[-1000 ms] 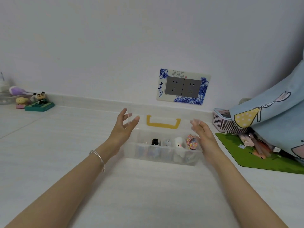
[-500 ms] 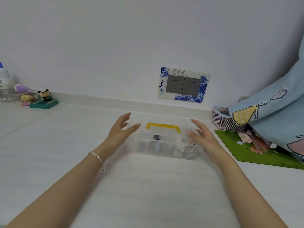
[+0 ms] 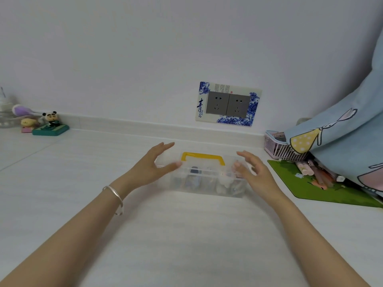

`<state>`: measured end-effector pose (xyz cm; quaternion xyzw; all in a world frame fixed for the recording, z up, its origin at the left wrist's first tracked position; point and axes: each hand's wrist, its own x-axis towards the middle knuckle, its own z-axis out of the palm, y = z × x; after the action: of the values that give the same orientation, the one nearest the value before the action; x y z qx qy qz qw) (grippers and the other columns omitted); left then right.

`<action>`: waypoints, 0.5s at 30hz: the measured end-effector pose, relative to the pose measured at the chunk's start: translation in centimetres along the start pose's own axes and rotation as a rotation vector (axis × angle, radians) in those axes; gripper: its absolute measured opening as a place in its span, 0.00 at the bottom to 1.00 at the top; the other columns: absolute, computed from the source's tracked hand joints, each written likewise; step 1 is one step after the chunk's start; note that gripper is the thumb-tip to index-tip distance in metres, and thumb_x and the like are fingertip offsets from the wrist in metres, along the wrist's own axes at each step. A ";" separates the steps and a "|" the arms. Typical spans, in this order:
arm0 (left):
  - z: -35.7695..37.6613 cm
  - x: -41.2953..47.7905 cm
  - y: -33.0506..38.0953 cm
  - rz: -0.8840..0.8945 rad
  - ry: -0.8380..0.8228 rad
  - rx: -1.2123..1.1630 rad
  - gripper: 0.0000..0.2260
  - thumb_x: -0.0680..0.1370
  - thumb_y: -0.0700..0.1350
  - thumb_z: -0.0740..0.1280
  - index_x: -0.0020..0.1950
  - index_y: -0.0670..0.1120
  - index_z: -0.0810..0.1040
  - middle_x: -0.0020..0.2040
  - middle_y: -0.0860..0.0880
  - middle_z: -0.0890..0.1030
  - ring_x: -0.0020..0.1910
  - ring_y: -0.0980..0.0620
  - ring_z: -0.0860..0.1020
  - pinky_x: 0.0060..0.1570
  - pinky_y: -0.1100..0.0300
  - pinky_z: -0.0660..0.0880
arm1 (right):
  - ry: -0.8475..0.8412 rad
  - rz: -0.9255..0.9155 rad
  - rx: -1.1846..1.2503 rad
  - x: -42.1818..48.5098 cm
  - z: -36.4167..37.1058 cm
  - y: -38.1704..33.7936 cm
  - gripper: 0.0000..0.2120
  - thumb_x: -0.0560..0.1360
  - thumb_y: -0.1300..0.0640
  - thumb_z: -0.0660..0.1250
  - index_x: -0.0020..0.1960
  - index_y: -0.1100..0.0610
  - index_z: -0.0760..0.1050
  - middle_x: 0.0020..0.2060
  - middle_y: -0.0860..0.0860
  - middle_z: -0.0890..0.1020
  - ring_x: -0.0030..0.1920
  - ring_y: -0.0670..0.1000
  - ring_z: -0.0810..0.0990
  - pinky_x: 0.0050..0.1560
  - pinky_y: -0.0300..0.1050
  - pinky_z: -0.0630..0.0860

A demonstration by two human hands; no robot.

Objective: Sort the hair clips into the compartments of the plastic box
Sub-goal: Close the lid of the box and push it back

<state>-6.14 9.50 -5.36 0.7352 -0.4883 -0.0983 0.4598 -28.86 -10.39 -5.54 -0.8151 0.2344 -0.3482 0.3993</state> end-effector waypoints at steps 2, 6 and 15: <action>0.5 -0.2 0.2 0.130 -0.008 0.304 0.33 0.67 0.64 0.68 0.70 0.63 0.63 0.76 0.58 0.56 0.76 0.52 0.51 0.70 0.51 0.58 | 0.035 -0.180 -0.166 -0.6 -0.4 -0.4 0.14 0.74 0.48 0.66 0.60 0.44 0.74 0.67 0.45 0.70 0.67 0.42 0.67 0.66 0.33 0.60; 1.2 -0.2 0.6 0.221 -0.026 0.575 0.35 0.65 0.74 0.58 0.70 0.64 0.63 0.74 0.60 0.59 0.75 0.54 0.53 0.65 0.48 0.67 | -0.098 -0.532 -0.636 -2.7 -0.8 0.0 0.22 0.74 0.42 0.59 0.67 0.44 0.68 0.69 0.43 0.69 0.68 0.42 0.65 0.70 0.37 0.54; 6.5 6.2 2.0 0.167 -0.083 0.645 0.29 0.73 0.63 0.61 0.73 0.60 0.58 0.76 0.56 0.58 0.75 0.49 0.53 0.65 0.49 0.66 | -0.208 -0.398 -1.005 0.5 -4.1 4.8 0.30 0.76 0.37 0.46 0.75 0.43 0.44 0.76 0.43 0.49 0.75 0.41 0.45 0.74 0.46 0.37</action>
<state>-8.16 0.45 -5.53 0.7955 -0.5713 0.0694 0.1895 -32.14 -15.50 -7.42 -0.9641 0.1727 -0.1798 -0.0916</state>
